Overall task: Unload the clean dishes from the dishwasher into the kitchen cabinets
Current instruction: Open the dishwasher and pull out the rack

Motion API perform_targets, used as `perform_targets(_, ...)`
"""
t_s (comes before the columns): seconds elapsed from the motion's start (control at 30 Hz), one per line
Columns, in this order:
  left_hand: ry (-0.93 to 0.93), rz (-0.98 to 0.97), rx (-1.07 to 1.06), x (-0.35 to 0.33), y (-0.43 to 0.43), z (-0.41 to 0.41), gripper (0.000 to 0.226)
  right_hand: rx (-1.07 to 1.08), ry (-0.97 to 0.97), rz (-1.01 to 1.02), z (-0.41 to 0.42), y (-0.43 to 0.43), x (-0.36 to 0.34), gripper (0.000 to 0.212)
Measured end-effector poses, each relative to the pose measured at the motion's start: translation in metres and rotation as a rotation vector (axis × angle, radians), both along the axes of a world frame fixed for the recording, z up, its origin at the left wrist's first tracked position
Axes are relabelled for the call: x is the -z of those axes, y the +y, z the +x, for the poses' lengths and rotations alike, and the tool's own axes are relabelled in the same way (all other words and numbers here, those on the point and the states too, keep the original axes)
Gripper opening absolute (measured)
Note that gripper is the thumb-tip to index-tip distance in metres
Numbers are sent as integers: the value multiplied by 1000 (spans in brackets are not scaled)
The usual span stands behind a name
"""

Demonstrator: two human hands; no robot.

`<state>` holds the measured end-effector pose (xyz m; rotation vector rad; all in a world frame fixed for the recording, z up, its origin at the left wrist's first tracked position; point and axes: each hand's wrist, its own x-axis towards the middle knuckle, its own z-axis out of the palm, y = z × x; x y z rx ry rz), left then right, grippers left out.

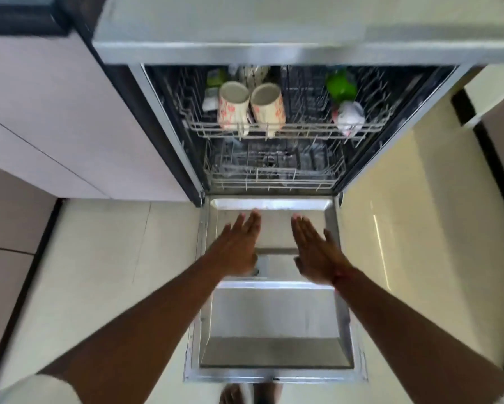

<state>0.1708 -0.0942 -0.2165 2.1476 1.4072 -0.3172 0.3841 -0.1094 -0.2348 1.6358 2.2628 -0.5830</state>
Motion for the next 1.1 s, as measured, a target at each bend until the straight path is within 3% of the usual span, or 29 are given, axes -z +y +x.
perform_targets(0.13, -14, 227, 25, -68, 86, 17, 93, -30, -44, 194, 10, 81, -63, 92)
perform_targets(0.23, 49, 319, 31, -89, 138, 24, 94, -18, -73, 225, 22, 130, -84, 93)
perform_targets(0.5, 235, 151, -136, -66, 193, 15, 90, 104, -88, 58, 41, 206, -79, 97)
perform_targets(0.6, 301, 205, -141, -53, 189, 9, 90, 78, -93, 90, 48, 208, -68, 99)
perform_targets(0.77, 257, 257, -184, -45, 176, 15, 89, 178, 95, 197, 41, 198, -58, 85)
perform_targets(1.1, 315, 403, -97, -45, 101, 12, 81, 188, 89, 329, 34, 123, -62, 63)
